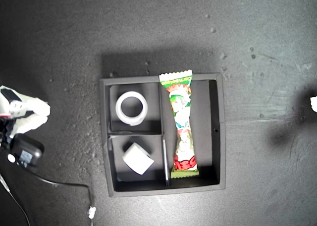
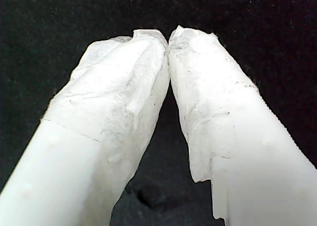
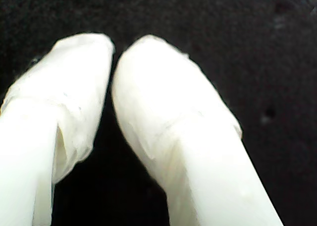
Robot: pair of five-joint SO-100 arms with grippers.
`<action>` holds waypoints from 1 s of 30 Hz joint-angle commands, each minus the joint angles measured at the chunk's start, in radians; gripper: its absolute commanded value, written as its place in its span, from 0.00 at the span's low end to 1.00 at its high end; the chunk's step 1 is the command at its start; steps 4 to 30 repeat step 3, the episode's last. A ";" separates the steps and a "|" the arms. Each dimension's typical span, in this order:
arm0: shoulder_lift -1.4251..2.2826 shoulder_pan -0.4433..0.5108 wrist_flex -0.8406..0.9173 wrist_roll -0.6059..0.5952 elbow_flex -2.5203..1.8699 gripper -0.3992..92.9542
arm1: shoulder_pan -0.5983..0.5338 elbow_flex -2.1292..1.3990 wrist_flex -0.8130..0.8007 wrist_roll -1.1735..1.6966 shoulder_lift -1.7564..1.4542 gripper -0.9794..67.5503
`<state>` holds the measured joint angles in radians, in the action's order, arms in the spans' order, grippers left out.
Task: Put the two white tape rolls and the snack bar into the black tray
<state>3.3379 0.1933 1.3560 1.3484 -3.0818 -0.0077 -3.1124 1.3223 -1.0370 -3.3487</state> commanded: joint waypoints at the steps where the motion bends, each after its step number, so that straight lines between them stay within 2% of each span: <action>1: 0.046 0.017 0.040 0.009 -0.057 0.01 | 0.002 -0.011 0.014 0.014 -0.002 0.01; 30: 0.046 0.017 0.040 0.009 -0.057 0.01 | 0.002 -0.011 0.014 0.014 -0.002 0.01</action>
